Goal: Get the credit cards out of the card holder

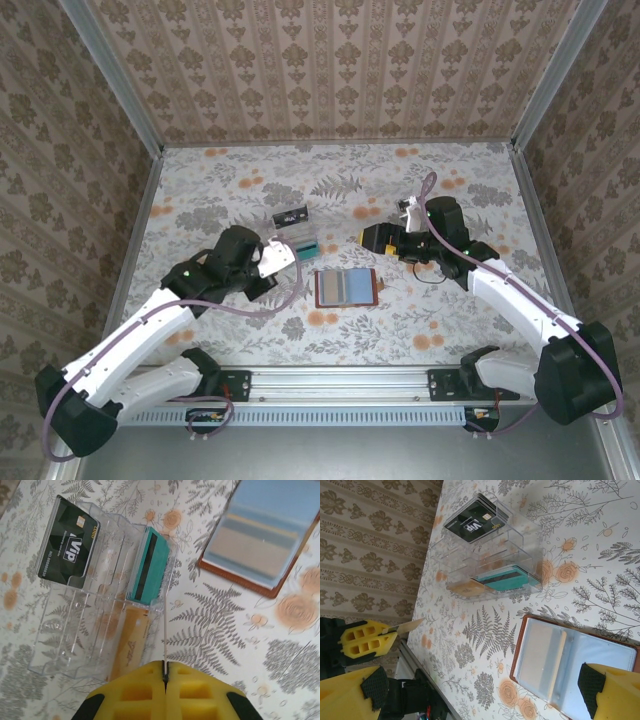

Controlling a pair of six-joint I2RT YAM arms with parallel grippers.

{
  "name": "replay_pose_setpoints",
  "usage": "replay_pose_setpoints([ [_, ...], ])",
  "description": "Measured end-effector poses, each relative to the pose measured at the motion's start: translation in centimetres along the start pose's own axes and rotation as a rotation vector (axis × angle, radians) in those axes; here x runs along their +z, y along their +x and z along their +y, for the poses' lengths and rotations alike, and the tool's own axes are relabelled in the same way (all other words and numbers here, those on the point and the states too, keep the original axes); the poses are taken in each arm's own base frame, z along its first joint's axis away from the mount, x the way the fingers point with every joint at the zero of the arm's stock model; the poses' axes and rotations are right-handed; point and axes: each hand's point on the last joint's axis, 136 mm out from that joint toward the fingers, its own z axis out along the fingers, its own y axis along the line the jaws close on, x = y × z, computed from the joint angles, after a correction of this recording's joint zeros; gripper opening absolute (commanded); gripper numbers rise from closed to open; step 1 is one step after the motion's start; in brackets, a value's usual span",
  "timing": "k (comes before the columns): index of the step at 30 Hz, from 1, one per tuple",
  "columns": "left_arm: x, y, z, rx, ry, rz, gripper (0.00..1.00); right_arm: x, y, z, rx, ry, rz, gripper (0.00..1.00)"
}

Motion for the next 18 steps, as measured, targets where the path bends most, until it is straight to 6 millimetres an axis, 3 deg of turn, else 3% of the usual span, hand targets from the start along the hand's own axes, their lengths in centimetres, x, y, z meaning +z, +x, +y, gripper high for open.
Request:
replay_pose_setpoints([
  [9,3.0,3.2,1.8,0.150,-0.013,0.091,0.00,0.0,0.0,-0.2,0.001,0.011,-0.004,1.00],
  [18,6.6,5.0,1.8,0.167,0.059,0.149,0.00,0.0,0.2,-0.5,0.004,0.025,0.002,1.00],
])
